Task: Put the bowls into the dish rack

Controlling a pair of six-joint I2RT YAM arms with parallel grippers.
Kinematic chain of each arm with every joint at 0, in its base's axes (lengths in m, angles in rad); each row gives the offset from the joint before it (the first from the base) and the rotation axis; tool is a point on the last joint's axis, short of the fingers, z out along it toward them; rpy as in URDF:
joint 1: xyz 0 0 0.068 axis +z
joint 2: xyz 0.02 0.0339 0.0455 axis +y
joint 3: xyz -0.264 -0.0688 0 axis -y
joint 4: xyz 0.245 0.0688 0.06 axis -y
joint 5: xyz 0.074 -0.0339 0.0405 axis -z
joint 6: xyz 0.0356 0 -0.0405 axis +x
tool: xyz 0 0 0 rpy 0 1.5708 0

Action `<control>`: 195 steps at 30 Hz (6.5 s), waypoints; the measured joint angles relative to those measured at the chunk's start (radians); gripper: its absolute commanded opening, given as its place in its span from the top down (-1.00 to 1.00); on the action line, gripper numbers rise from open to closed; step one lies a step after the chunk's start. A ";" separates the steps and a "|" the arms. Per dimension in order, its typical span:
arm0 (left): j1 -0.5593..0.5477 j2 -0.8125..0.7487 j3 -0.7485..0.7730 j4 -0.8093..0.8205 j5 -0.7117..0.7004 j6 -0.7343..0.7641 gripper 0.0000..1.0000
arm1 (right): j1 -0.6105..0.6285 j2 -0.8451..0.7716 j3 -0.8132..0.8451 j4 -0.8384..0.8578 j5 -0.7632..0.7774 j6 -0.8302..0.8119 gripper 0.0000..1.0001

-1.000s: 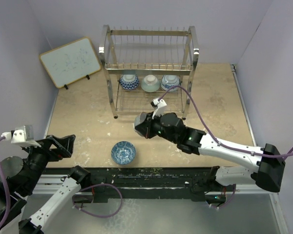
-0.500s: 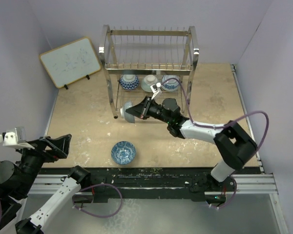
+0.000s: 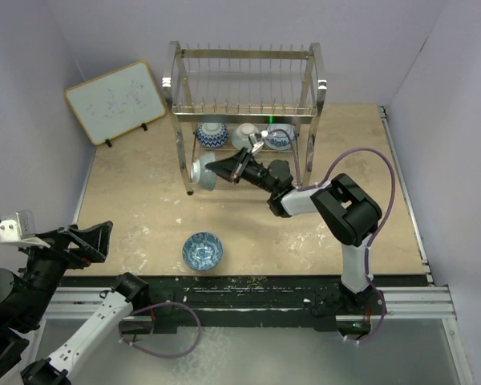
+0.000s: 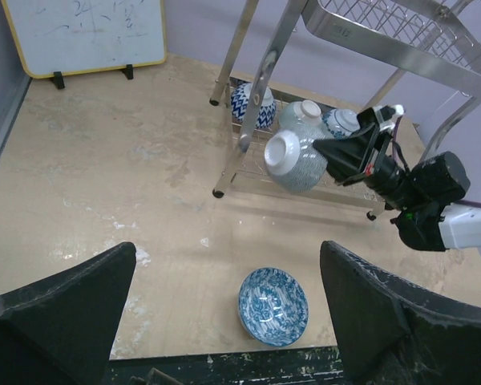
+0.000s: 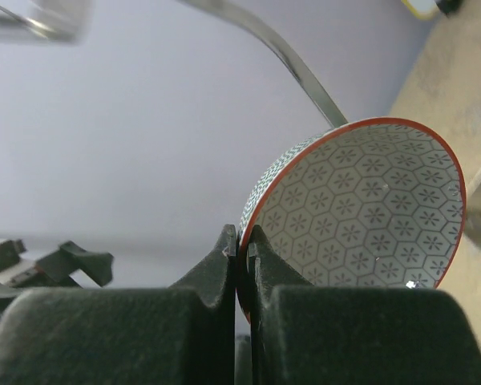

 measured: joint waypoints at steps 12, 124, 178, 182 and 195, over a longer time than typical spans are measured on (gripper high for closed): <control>0.000 0.003 0.002 -0.003 -0.004 0.008 -0.98 | -0.091 0.087 0.205 0.074 0.056 0.041 1.00; 0.000 0.005 -0.023 -0.012 -0.005 0.014 -0.98 | 0.054 -0.126 0.328 -0.977 0.628 -0.679 -0.50; 0.000 0.003 -0.067 -0.013 -0.004 0.013 -0.98 | 0.018 -0.125 0.283 -1.071 1.076 -0.662 -0.54; 0.000 0.003 -0.067 -0.013 -0.004 0.011 -0.98 | 0.018 -0.125 0.283 -1.072 1.075 -0.663 -0.55; 0.000 0.003 -0.067 -0.013 -0.005 0.006 -0.98 | 0.004 -0.091 0.269 -0.962 0.925 -0.768 -0.60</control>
